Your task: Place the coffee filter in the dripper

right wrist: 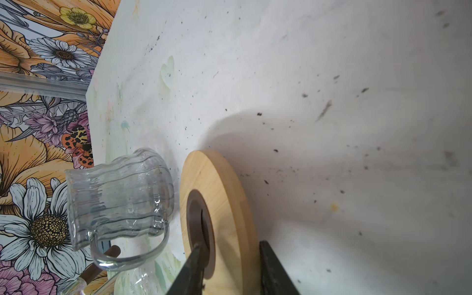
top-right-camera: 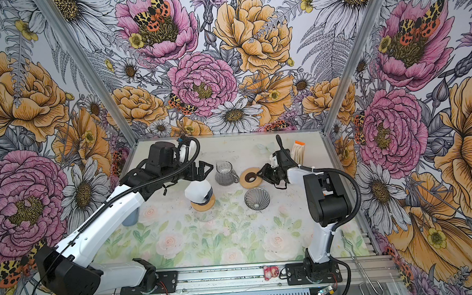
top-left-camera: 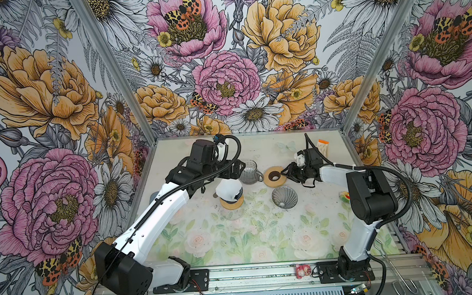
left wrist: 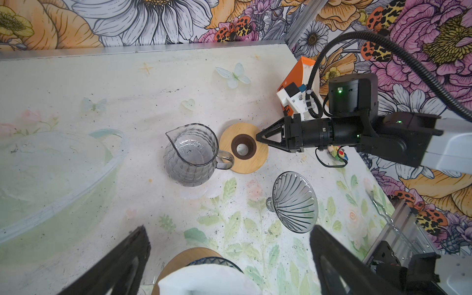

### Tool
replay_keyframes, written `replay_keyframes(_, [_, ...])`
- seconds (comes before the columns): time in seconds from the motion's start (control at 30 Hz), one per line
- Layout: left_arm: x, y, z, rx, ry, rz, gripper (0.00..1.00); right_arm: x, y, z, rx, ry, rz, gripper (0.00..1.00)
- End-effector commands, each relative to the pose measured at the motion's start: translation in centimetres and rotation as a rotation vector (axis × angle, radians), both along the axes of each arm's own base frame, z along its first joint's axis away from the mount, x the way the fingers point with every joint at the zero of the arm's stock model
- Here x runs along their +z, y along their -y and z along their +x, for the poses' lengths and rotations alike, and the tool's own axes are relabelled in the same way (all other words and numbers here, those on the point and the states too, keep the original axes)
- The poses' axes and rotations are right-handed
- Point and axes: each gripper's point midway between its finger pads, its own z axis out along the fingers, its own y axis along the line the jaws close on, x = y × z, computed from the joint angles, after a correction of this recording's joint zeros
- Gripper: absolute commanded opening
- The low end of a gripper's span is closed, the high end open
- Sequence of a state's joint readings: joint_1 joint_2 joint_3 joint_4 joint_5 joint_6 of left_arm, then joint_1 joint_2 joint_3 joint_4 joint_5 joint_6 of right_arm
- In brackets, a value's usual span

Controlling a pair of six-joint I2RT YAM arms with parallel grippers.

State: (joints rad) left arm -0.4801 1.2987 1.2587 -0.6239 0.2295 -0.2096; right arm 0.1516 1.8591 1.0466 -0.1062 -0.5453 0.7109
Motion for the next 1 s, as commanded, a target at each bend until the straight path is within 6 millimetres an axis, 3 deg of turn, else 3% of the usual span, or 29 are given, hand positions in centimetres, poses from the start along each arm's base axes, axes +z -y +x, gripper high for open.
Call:
replay_keyframes(0.0, [0.3, -0.2, 0.2, 0.009, 0.006, -0.007, 0.99, 0.1, -0.9, 0.8, 0.017, 0.045, 0.033, 0.40])
replay_keyframes(0.27, [0.5, -0.2, 0.2, 0.010, 0.008, -0.008, 0.99, -1.6, -1.0, 0.5, 0.011, 0.023, 0.044, 0.44])
replay_keyframes(0.5, [0.7, -0.2, 0.1, 0.010, 0.012, -0.008, 0.99, -2.1, -1.2, 0.6, 0.008, 0.015, 0.057, 0.38])
replay_keyframes(0.97, [0.8, -0.1, 0.2, 0.008, 0.014, -0.007, 0.99, 0.6, -0.8, 1.2, -0.011, 0.081, 0.048, 0.20])
